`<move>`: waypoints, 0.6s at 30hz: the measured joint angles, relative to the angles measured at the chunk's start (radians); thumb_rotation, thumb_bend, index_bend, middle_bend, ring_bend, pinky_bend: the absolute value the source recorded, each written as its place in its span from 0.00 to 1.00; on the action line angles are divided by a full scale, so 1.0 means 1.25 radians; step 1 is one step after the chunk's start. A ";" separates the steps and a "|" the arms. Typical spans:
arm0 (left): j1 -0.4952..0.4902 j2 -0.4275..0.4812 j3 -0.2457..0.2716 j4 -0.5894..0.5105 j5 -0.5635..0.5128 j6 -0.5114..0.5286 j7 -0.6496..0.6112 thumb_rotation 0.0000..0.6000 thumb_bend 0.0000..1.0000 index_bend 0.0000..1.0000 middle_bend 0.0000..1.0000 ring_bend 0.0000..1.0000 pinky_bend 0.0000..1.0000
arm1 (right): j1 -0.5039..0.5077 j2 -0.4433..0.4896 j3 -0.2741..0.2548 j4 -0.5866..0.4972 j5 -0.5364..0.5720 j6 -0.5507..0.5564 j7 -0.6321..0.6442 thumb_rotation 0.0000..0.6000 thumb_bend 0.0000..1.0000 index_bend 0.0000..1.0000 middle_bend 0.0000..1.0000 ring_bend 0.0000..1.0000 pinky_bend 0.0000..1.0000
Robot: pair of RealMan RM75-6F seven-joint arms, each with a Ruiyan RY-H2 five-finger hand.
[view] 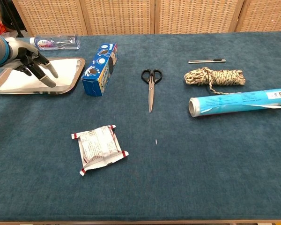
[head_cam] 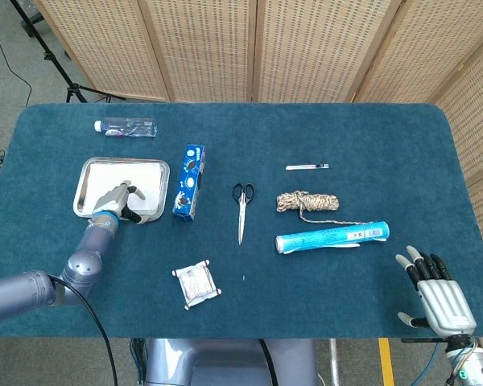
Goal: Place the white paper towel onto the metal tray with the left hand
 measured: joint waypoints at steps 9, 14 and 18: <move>-0.002 -0.014 0.019 0.002 0.004 -0.019 -0.014 1.00 0.25 0.34 0.06 0.00 0.03 | -0.002 0.002 0.001 -0.001 -0.001 0.005 0.002 1.00 0.00 0.10 0.00 0.00 0.00; -0.004 -0.020 0.028 -0.003 0.012 -0.025 -0.024 1.00 0.25 0.34 0.06 0.00 0.03 | -0.003 0.003 0.002 0.000 -0.001 0.007 0.005 1.00 0.00 0.10 0.00 0.00 0.00; -0.005 -0.020 0.033 -0.013 0.026 -0.029 -0.037 1.00 0.25 0.34 0.06 0.00 0.03 | -0.003 0.003 0.002 0.000 -0.001 0.006 0.005 1.00 0.00 0.10 0.00 0.00 0.00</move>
